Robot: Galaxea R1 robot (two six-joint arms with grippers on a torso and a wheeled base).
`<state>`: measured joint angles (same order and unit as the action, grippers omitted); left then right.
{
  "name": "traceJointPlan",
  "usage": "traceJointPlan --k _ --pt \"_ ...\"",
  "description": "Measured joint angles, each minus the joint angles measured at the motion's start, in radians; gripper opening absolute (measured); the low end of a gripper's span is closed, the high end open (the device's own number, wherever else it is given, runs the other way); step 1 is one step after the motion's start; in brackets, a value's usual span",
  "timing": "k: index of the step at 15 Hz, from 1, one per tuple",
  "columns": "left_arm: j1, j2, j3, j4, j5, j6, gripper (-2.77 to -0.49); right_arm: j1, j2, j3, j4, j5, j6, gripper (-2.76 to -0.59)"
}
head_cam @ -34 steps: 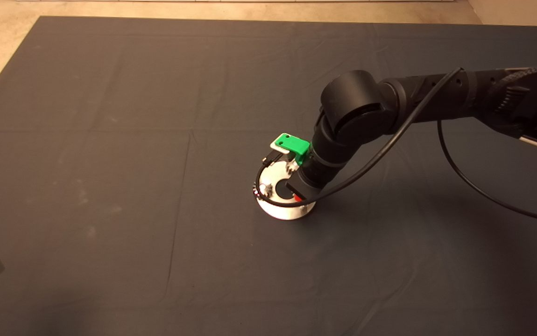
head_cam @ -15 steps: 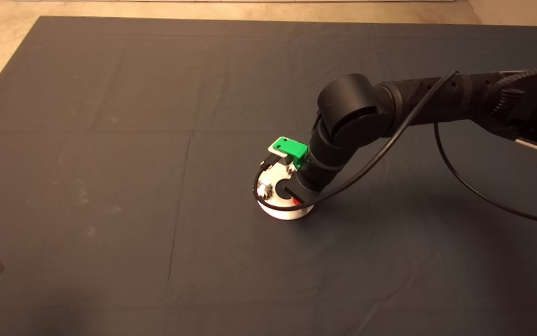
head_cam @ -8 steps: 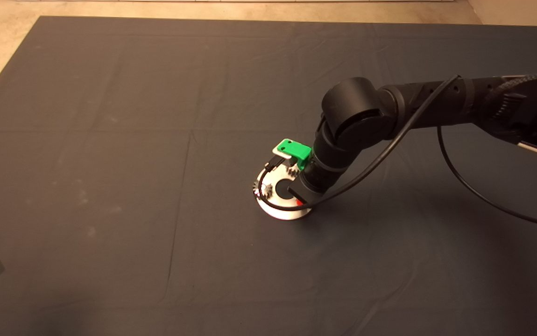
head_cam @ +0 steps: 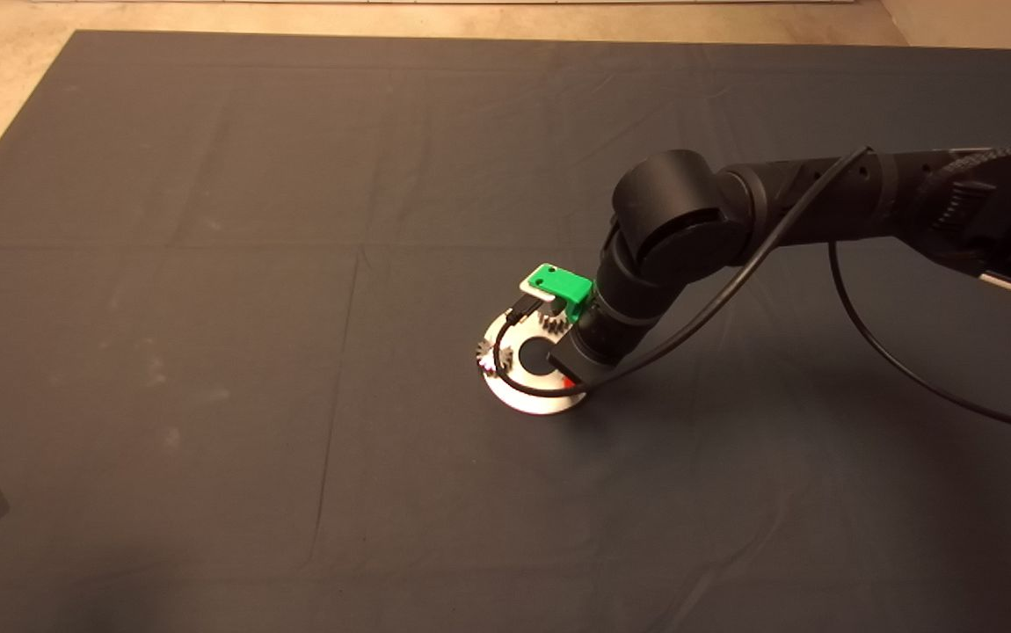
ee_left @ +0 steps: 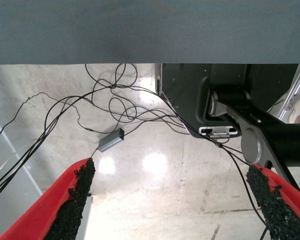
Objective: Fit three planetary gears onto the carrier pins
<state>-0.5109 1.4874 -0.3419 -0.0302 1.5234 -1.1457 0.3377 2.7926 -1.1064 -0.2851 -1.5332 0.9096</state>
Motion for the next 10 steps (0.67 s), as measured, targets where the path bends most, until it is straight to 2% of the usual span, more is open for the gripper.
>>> traceJointPlan --k 10 --pt "0.000 0.000 0.000 0.000 0.000 0.003 -1.09 0.000 0.000 0.004 0.000 0.000 -0.004 -2.42"
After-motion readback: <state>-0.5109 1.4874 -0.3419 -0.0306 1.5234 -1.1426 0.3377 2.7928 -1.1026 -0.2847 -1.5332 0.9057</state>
